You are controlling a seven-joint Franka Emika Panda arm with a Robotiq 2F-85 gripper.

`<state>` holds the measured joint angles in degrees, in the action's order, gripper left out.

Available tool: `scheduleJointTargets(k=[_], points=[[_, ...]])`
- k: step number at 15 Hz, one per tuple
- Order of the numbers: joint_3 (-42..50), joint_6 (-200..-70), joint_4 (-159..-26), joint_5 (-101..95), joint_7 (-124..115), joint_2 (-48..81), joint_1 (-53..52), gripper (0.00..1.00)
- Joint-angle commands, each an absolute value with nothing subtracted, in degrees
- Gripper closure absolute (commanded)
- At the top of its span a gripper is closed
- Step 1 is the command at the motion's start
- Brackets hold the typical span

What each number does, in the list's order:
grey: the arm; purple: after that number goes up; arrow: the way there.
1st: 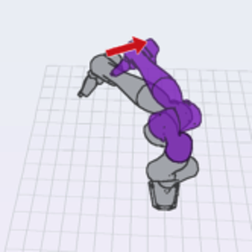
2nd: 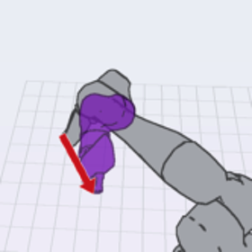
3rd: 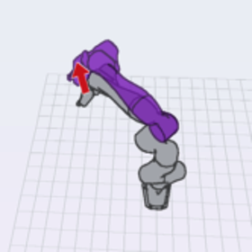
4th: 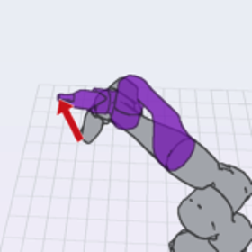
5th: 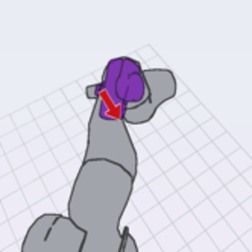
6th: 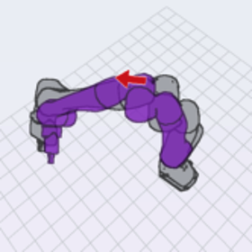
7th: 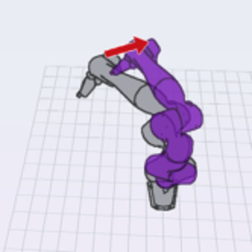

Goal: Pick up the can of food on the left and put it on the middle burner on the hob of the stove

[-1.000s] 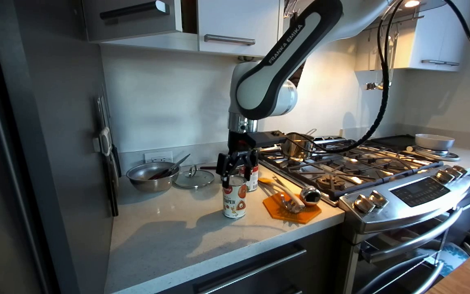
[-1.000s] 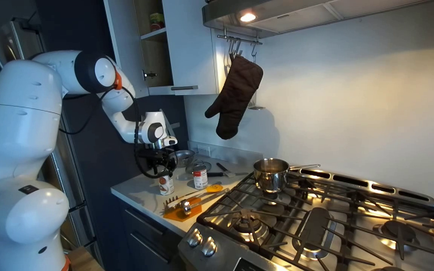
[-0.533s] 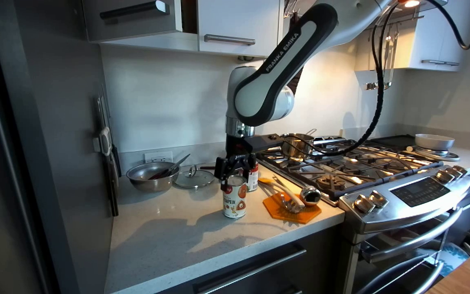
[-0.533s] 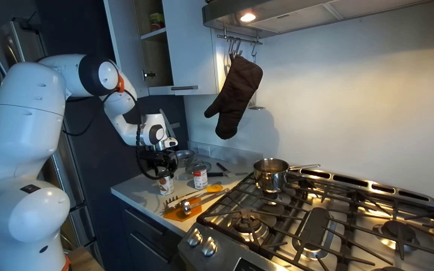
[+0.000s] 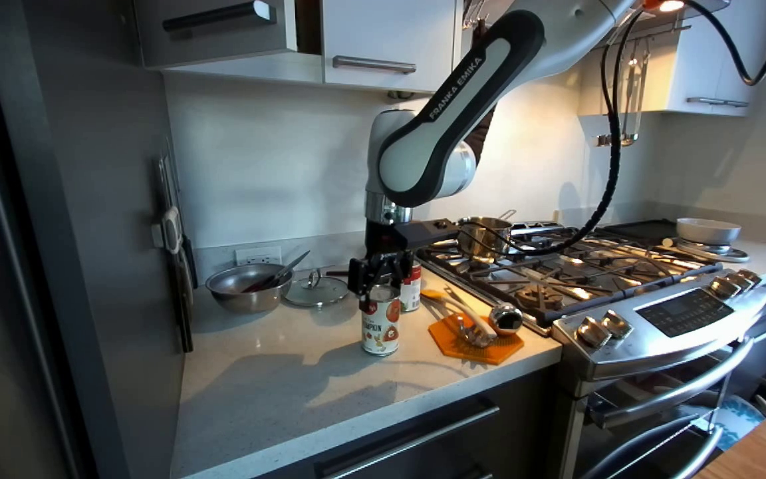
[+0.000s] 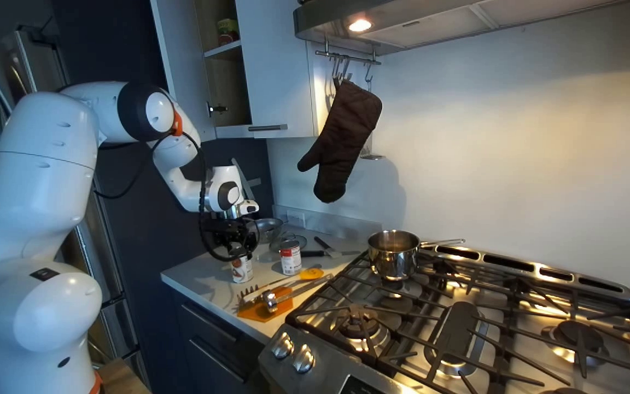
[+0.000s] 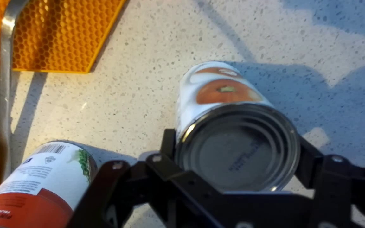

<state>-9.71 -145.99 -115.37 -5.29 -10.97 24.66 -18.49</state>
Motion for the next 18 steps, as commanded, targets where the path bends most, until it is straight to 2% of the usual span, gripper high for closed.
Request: scheduleJointTargets(k=[1, 8, 18], points=[[-8.94, -144.53, -115.49, -5.58, -13.55, 23.61, -19.66, 0.42], [-9.65, -135.46, -119.45, -2.64, -19.86, 13.19, -18.47, 0.42], [-6.34, -135.13, -126.08, 6.14, -20.43, -2.31, -9.43, 0.42]])
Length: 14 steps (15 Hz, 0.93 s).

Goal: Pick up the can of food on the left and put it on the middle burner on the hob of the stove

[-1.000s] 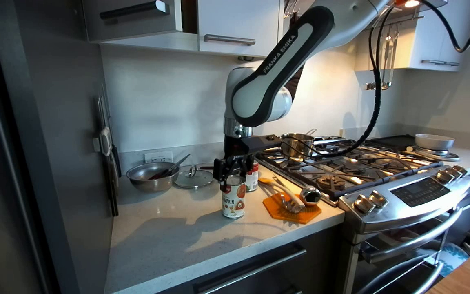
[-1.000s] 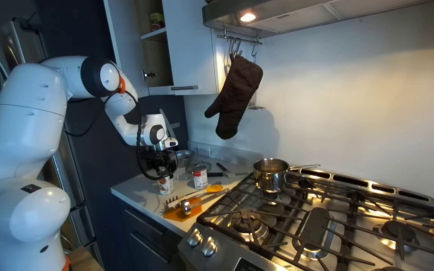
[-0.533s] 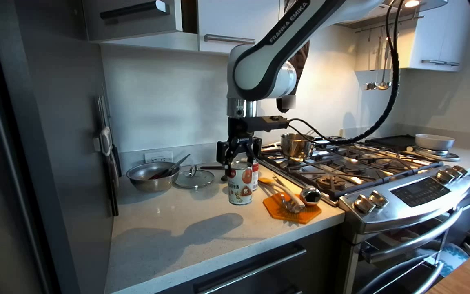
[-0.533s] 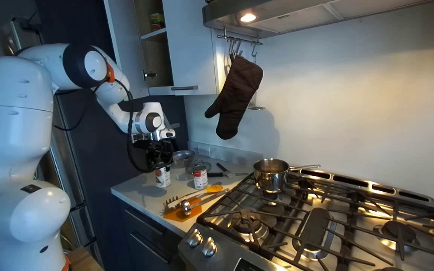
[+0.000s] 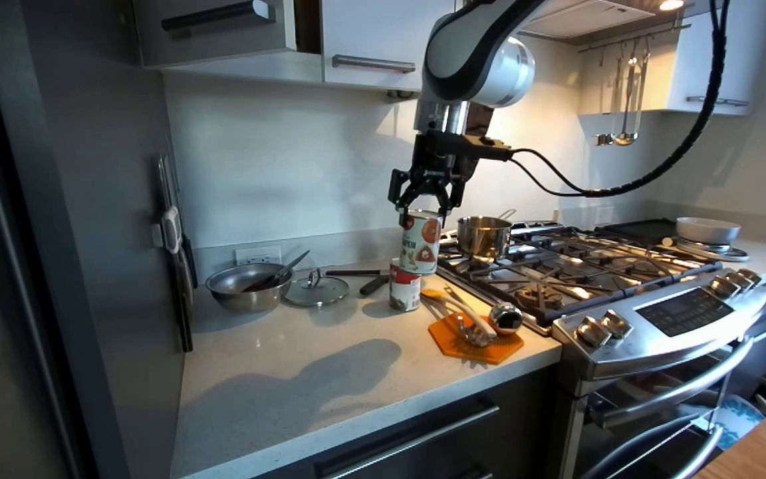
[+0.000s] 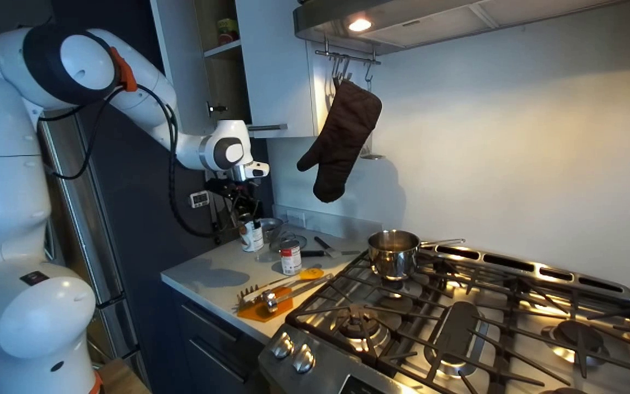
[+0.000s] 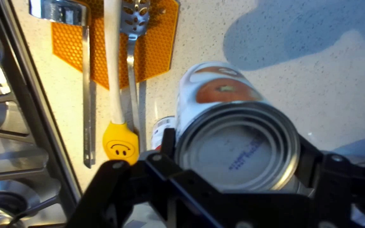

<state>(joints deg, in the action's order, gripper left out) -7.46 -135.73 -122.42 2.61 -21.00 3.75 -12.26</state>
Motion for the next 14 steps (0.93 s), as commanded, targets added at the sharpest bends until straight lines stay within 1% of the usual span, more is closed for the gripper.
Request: scheduleJointTargets(k=[1, 8, 14], points=[[-5.65, -134.74, -126.60, 6.90, -20.44, -3.69, -8.35, 0.42], [-1.44, -133.03, -129.98, 10.16, -19.48, -12.54, -2.49, 0.42], [2.32, -132.98, -131.37, 12.31, -17.79, -16.20, 1.26, 0.42]])
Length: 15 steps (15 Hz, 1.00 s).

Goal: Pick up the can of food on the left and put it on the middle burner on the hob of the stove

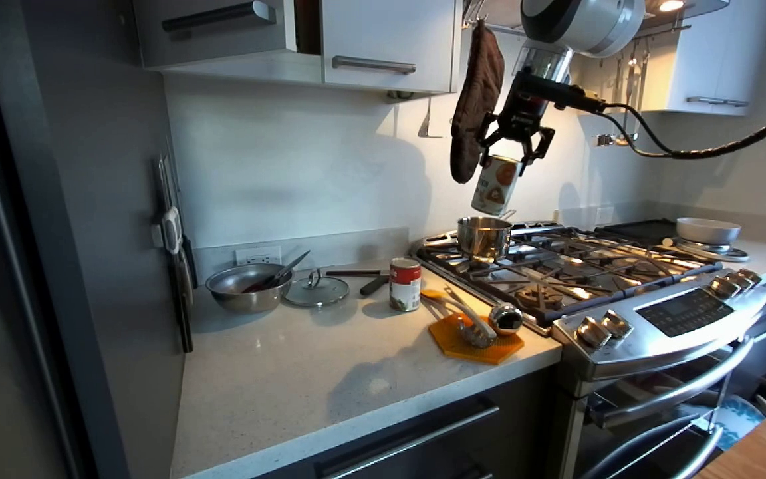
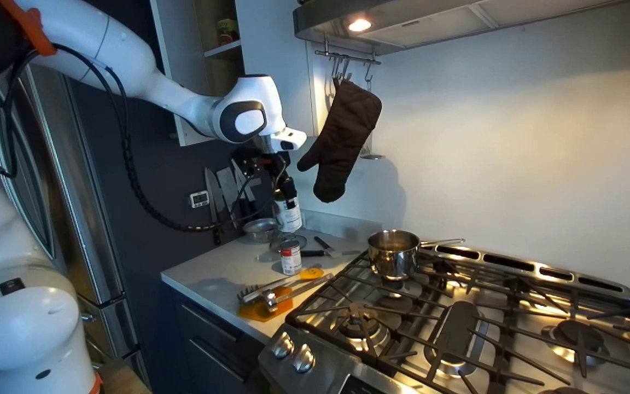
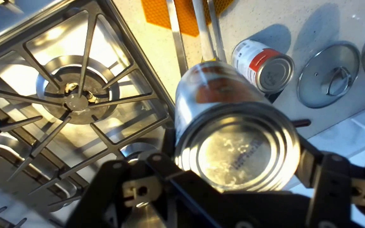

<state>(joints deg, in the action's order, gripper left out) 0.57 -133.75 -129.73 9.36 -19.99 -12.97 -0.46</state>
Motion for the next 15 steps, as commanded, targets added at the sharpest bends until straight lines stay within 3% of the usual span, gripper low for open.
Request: scheduleJointTargets(k=[1, 9, 10, 15], points=[[3.10, -133.13, -131.43, 12.63, -17.76, -16.38, 2.07, 0.42], [7.67, -137.78, -131.10, 11.35, -19.77, -15.47, 9.14, 0.42], [7.09, -135.67, -130.69, 11.27, -18.87, -14.62, 8.49, 0.17], [7.55, -136.70, -130.70, 11.22, -18.93, -14.57, 9.40, 0.17]])
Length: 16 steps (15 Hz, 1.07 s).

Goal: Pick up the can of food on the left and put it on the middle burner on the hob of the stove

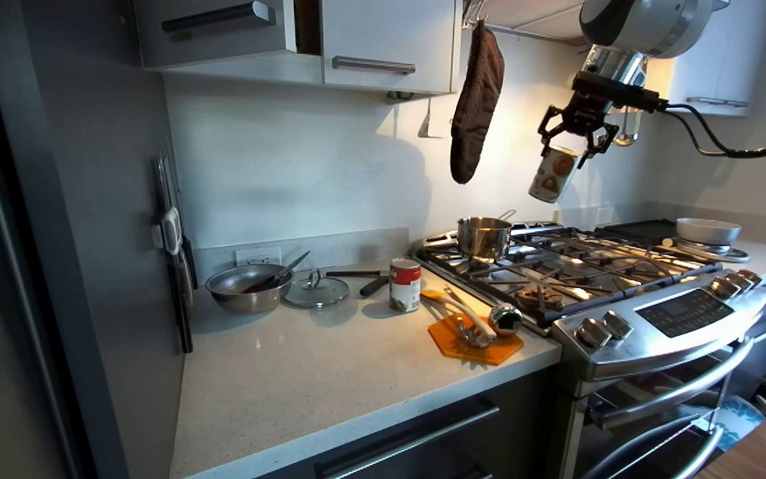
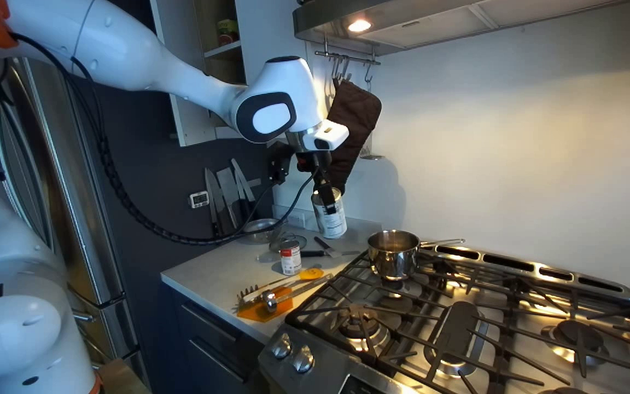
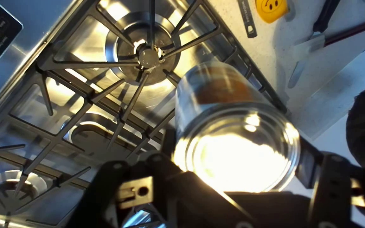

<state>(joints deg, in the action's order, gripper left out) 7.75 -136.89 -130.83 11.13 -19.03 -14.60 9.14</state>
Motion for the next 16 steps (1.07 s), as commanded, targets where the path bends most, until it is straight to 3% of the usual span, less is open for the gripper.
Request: scheduleJointTargets(k=[1, 7, 8, 16], points=[[7.49, -136.71, -130.70, 11.22, -18.95, -14.57, 9.38, 0.17], [7.48, -136.72, -130.70, 11.22, -18.96, -14.57, 9.38, 0.17], [7.48, -136.72, -130.70, 11.22, -18.96, -14.57, 9.38, 0.42], [7.68, -136.92, -117.06, 12.63, -29.74, -4.14, 9.88, 0.42]])
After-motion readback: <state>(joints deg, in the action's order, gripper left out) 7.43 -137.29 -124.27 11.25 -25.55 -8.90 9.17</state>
